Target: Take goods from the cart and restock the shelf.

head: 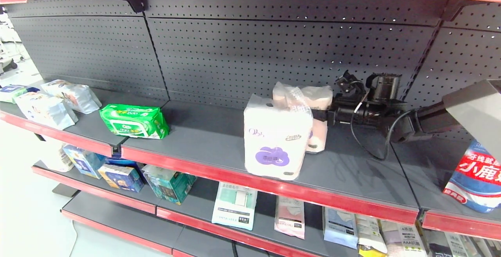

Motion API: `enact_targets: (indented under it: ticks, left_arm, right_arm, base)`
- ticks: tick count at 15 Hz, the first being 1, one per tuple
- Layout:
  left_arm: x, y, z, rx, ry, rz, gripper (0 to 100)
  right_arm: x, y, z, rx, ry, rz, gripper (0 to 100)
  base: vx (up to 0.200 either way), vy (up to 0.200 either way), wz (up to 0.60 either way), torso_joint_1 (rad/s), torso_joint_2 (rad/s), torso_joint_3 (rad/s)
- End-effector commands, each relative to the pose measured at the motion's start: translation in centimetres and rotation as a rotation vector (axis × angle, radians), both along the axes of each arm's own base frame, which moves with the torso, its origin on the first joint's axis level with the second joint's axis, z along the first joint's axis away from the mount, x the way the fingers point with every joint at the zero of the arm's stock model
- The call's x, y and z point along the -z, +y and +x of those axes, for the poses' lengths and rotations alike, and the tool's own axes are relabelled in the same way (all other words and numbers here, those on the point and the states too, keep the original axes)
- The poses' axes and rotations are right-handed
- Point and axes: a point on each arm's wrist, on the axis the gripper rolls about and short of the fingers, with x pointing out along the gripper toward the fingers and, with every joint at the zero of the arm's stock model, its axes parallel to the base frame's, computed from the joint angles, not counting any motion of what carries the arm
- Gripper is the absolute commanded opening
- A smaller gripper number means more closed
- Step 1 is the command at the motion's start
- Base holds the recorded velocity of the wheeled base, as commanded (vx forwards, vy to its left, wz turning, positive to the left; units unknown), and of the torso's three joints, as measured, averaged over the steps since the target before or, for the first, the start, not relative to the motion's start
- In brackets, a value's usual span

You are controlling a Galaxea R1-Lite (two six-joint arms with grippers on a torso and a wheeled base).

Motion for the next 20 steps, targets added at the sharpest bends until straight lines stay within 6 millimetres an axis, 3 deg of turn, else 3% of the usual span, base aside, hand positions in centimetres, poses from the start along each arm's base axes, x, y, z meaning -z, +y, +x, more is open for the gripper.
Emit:
enact_targets:
  ticks: [1, 8, 14, 20]
  left_arm:
    - [0.0, 0.0, 0.0, -0.001, -0.001, -0.001, 100]
    - [0.0, 0.0, 0.0, -0.001, -0.001, -0.001, 100]
    - [0.0, 0.0, 0.0, -0.001, -0.001, -0.001, 100]
    - [0.0, 0.0, 0.0, 0.001, -0.001, -0.001, 100]
  right_arm:
    - [0.2, -1.6, -1.1, 0.008, 0.009, -0.016, 0]
    - [2.2, -2.3, -1.5, -0.041, -0.054, -0.094, 0]
    - [2.7, 0.0, -0.4, -0.091, -0.077, -0.092, 0]
    - [2.6, 0.1, 0.8, 0.044, -0.075, -0.117, 0]
  base:
    - [0.000, 0.000, 0.00, 0.000, 0.00, 0.000]
    - [0.000, 0.000, 0.00, 0.000, 0.00, 0.000]
    - [0.000, 0.000, 0.00, 0.000, 0.00, 0.000]
    - [0.000, 0.000, 0.00, 0.000, 0.00, 0.000]
